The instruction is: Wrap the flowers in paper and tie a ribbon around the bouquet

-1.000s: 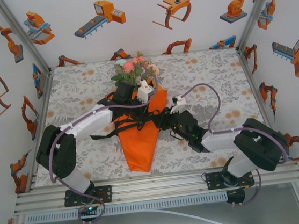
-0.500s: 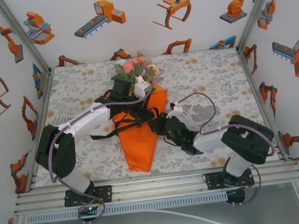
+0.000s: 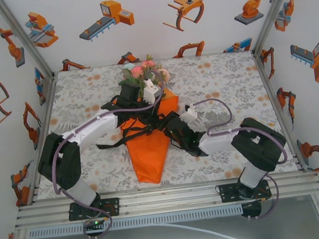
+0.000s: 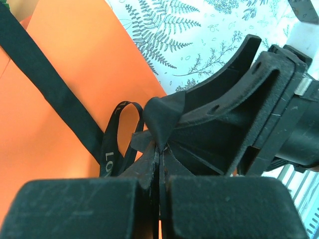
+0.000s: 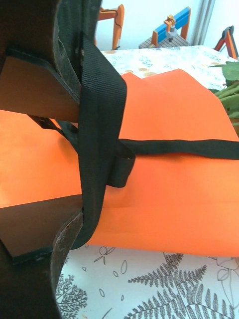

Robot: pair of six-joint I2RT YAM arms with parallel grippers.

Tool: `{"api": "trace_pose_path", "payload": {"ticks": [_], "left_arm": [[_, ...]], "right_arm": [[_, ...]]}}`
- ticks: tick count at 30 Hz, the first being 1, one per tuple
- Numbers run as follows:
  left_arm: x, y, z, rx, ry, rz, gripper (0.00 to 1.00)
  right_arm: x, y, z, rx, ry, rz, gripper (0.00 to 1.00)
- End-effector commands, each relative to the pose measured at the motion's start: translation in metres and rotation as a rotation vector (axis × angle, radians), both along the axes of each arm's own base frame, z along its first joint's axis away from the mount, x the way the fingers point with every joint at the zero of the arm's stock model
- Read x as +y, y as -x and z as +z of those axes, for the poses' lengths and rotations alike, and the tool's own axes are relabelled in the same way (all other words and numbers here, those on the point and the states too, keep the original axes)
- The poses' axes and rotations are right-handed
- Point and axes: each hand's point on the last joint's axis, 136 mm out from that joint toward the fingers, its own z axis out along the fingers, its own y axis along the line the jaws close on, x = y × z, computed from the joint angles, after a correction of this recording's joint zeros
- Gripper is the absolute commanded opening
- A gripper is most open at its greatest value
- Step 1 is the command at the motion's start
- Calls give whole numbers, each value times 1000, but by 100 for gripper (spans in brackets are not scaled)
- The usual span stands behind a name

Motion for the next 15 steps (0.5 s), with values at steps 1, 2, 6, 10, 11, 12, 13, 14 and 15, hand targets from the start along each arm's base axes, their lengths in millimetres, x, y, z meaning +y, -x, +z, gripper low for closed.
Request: {"api": "trace_pose_path", "payload": {"ticks": [1,2,6,10,11,12,13,14,15], "left_arm": [[-4,7,7,-12,27,-35,0],[-4,7,7,-14,27,-35,0],[-3,8,6,-15,25,-35,0],[-3,9,5,-17,25,-37,0],[-3,9,5,-17,24,-35,0],[-2,9,4,-17,20,-33,0],[-2,9,3,-19,19,-33,0],[-1,8,3,-20,15,-30,0],[-1,8,3,-24,11,-28,0]], "right_arm": [[-2,-15,5,-14,-11,-68,55],[0,-17,4,-20,-21,-69,54],[12,-27,-1,-32,-53,-40,46],[20,-30,-8,-20,-50,-28,39],[21,-31,-8,-19,-49,-26,35],[20,-31,-10,-16,-46,-27,30],[20,-31,-10,-18,-47,-27,25],[20,-30,-8,-22,-45,-25,19],[19,-29,-6,-29,-49,-25,12]]}}
